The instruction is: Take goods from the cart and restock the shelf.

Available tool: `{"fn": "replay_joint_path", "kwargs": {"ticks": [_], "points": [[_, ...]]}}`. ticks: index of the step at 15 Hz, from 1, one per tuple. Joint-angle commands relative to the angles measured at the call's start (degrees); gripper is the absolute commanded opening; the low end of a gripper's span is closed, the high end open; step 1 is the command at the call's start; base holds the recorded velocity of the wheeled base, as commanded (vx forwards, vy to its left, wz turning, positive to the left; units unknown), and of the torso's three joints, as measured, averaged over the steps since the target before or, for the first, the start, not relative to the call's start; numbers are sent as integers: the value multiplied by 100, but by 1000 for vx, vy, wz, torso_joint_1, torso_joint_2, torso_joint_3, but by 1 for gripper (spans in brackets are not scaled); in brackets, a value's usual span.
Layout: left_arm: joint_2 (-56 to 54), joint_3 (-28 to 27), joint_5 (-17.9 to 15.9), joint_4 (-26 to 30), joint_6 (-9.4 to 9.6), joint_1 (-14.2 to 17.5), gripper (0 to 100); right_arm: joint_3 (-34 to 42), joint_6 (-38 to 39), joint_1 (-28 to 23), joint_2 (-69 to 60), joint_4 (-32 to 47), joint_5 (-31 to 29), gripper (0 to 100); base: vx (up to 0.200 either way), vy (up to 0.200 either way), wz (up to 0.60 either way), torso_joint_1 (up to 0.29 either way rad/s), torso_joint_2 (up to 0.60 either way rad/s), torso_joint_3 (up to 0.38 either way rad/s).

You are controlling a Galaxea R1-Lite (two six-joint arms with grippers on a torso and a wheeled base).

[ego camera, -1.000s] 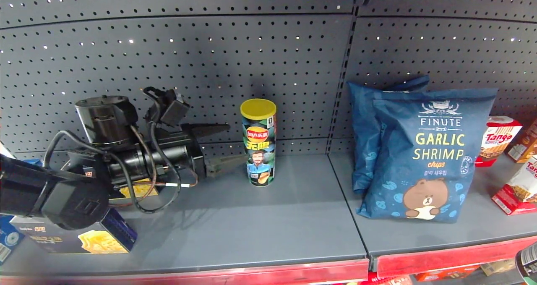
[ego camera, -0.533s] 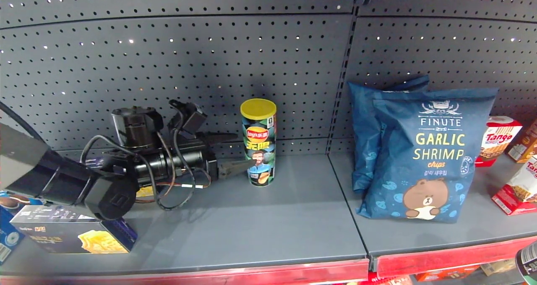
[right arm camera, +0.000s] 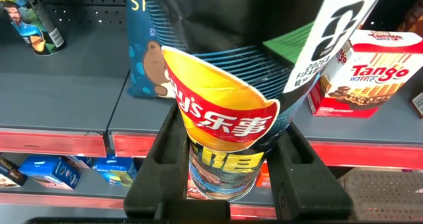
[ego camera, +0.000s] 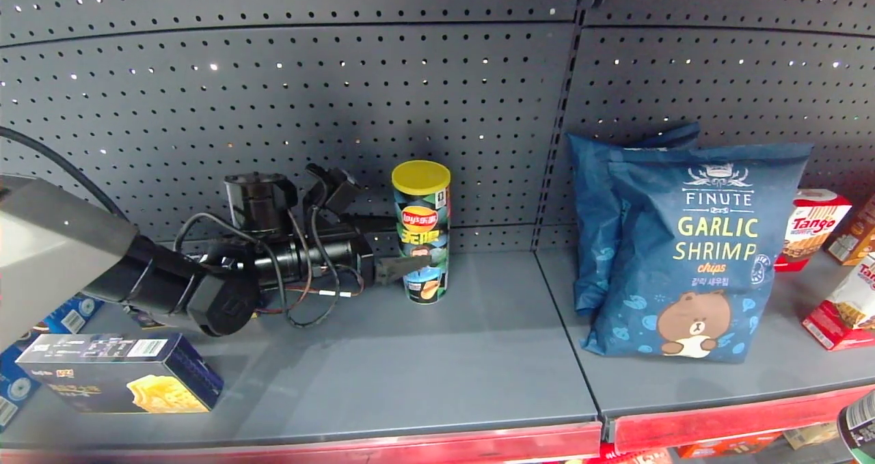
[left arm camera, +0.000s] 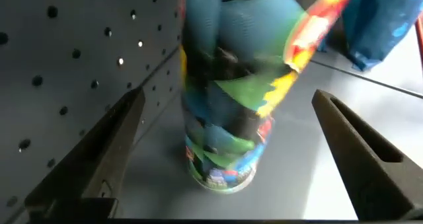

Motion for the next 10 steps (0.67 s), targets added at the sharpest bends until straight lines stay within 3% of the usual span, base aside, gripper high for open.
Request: {"fn": "replay_joint_path", "kwargs": {"ticks": [1, 6, 10], "points": [[205, -282, 7, 8, -5, -81, 100, 4, -4, 2, 13, 2, 1, 0, 0, 0, 0, 0, 0, 0], [433, -537, 244, 422, 3, -230, 100, 4, -4, 2, 22, 2, 1, 0, 0, 0, 0, 0, 0, 0], [583, -888, 209, 536, 3, -327, 100, 21, -4, 2, 13, 2, 1, 0, 0, 0, 0, 0, 0, 0]]}}
